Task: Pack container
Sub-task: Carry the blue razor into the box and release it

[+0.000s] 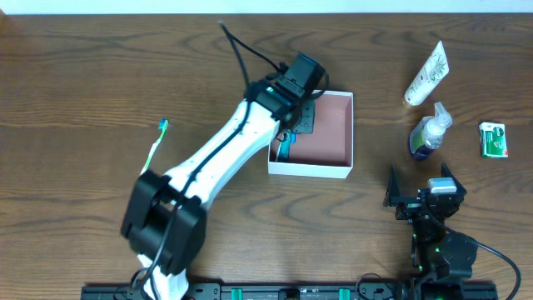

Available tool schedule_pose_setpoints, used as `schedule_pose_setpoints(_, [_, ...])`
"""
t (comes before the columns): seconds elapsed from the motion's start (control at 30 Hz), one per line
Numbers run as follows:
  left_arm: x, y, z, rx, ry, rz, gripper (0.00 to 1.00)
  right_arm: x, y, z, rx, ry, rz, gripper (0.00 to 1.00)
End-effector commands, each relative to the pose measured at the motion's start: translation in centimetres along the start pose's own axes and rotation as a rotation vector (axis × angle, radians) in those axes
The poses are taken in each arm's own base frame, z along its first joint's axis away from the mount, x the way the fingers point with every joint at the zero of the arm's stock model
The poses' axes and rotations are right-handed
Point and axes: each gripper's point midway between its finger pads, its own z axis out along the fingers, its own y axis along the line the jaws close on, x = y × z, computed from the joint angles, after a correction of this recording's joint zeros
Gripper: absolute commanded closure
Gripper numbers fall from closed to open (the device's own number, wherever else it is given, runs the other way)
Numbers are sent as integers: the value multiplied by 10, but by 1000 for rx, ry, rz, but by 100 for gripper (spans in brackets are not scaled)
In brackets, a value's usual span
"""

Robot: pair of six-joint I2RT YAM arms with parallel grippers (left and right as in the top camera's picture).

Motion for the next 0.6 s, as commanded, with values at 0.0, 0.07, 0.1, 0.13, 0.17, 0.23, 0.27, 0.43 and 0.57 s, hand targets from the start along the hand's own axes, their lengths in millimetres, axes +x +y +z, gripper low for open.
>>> schedule_pose_setpoints(0.0, [8,7,26,-50,37,-9,94,1,1,0,-4,0,-13,1])
schedule_pose_setpoints(0.07, [13,10,38,-65,61,-9,94,1,1,0,-4,0,-13,1])
schedule_pose_setpoints(0.1, [16,11,44,-73,75,-7,94,1,1,0,-4,0,-13,1])
schedule_pose_setpoints(0.13, [18,12,48,-78,84,1,94,1,1,0,-4,0,-13,1])
schedule_pose_setpoints(0.17, [20,13,52,-83,94,12,94,1,1,0,-4,0,-13,1])
schedule_pose_setpoints(0.23, [22,16,56,-95,101,17,94,1,1,0,-4,0,-13,1])
schedule_pose_setpoints(0.27, [21,17,57,-105,97,17,94,1,1,0,-4,0,-13,1])
schedule_pose_setpoints(0.43, [16,27,56,-160,68,22,94,1,1,0,-4,0,-13,1])
schedule_pose_setpoints(0.57, [17,27,58,-161,72,21,93,1,1,0,-4,0,-13,1])
